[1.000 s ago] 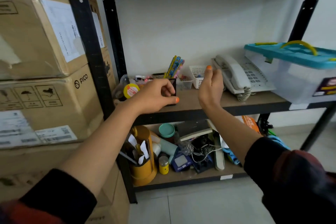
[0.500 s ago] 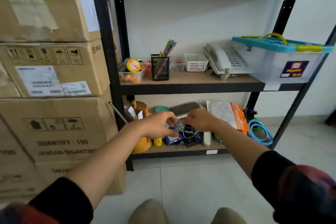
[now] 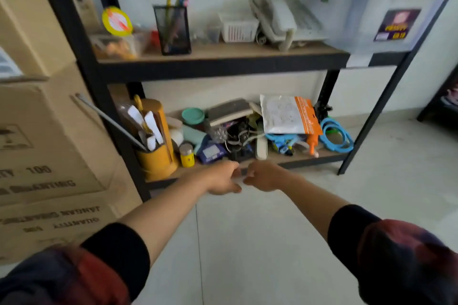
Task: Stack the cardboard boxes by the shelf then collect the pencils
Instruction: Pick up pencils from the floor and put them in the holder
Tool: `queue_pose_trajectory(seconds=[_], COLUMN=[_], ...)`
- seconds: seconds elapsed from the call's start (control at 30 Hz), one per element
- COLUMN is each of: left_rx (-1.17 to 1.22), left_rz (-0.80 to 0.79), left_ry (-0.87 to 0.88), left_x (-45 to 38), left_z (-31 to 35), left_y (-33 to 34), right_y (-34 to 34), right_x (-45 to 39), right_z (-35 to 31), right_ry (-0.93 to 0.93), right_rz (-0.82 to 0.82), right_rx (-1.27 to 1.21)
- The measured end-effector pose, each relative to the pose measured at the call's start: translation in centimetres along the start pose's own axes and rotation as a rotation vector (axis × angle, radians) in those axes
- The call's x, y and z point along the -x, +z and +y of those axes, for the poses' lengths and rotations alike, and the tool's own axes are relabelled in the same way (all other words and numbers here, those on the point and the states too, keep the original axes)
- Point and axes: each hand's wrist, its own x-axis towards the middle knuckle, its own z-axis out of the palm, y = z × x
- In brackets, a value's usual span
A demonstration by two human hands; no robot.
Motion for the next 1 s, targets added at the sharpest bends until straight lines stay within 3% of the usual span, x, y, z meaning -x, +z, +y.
queue_pose_trajectory(seconds=[0.2, 0.37, 0.5, 0.67, 0.87, 1.0], left_rx=[-0.194, -0.474, -0.505, -0.623, -0.555, -0.673], left_rz=[-0.13, -0.193, -0.194, -0.345, -0.349, -0.408], left_ry=[-0.069, 0.018, 0.175, 0.402, 0.647, 0.78], left_x=[-1.8, -2.9, -4.0, -4.1, -2.8, -0.2], left_z=[-0.2, 2.7, 7.1, 15.3, 26.3, 28.1], left_y=[8.9, 13.8, 18.8, 26.1, 30.2, 33.6], right_y=[10.1, 16.5, 20.3, 23.1, 25.4, 27.7], right_x=[0.5, 5.1, 11.8, 21.0, 31.6, 35.7], right_z=[3.3, 6.0, 9.6, 14.2, 16.1, 16.5], right_ry=[0.09, 0.109, 0.223, 0.456, 0.691, 0.771], right_rz=[-0.109, -0.106, -0.157, -0.148, -0.172, -0.276], right_rx=[0.138, 0.202, 0.225, 0.162, 0.102, 0.104])
